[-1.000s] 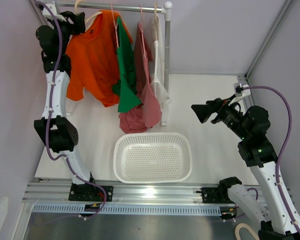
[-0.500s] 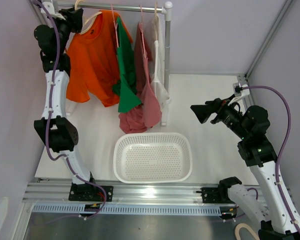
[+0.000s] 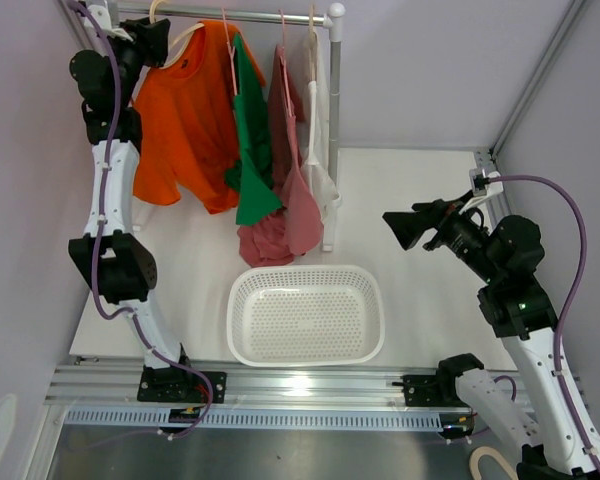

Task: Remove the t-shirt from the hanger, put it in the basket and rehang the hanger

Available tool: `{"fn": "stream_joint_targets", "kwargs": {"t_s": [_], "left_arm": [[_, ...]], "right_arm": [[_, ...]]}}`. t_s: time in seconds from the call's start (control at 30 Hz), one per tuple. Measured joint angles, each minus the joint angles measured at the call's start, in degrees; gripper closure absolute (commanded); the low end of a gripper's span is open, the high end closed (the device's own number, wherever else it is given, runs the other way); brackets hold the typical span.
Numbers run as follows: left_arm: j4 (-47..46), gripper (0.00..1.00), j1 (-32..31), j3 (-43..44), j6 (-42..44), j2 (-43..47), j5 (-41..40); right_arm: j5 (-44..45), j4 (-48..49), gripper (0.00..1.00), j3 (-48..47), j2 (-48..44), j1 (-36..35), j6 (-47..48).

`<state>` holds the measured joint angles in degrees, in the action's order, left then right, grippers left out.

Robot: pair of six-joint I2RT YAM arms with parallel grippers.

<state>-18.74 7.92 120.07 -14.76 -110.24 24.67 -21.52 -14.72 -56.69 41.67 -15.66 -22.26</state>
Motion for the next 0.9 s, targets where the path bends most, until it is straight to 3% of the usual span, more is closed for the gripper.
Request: {"fn": "stream_joint_targets", "kwargs": {"t_s": [0.13,0.7,0.8,0.9], "left_arm": [[0.1,0.70,0.0,0.0,0.3,-0.2,-0.2],[4.5,0.70,0.0,0.9,3.7,-1.4,1.3],[6.1,0.80,0.0,1.8,4.5,-1.5,1.5],[7.3,0.84,0.0,2.3,5.2,-1.6,1.6]], "right_arm": [[0.0,0.0,0.01,0.0,-0.5,0.0,0.0],[-0.4,0.0,0.01,0.1,-0.8,0.0,-0.1],[-0.4,0.0,0.00,0.4,-0.7,0.0,-0.1],[-0.4,0.0,0.00,0.5,-0.6,0.0,-0.1]]}}
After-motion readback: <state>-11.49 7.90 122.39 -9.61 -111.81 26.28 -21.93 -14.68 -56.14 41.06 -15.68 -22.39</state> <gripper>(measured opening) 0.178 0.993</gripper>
